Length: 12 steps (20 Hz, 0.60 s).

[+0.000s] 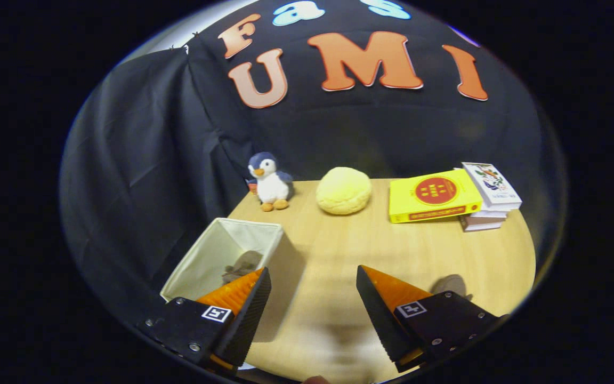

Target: Open the storage box then place both shoes into the box .Put the left shoe in first, then the right shoe, with the right side of both shoes facing outward in a uniform manner.

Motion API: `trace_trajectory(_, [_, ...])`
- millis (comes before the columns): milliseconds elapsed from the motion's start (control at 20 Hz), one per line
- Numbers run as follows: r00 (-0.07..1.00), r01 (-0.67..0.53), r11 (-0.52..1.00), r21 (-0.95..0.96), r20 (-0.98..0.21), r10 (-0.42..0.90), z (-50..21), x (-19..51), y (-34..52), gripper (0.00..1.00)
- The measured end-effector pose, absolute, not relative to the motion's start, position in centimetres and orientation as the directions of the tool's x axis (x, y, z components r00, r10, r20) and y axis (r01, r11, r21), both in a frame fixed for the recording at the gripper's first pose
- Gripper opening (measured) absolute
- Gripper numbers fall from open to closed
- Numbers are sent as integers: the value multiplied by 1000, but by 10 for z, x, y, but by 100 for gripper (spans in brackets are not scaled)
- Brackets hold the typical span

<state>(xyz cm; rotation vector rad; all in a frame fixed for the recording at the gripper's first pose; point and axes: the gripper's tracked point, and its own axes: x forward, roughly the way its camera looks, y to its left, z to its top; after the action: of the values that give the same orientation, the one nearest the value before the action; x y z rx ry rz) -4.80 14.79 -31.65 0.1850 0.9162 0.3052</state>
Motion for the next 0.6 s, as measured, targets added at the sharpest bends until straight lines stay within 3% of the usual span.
trace_trajectory(300, [567,-93,989,115,-811,147,-369,-72,24,97])
trace_trajectory(600, [516,-109,994,8,-854,63,-416,-108,-31,97])
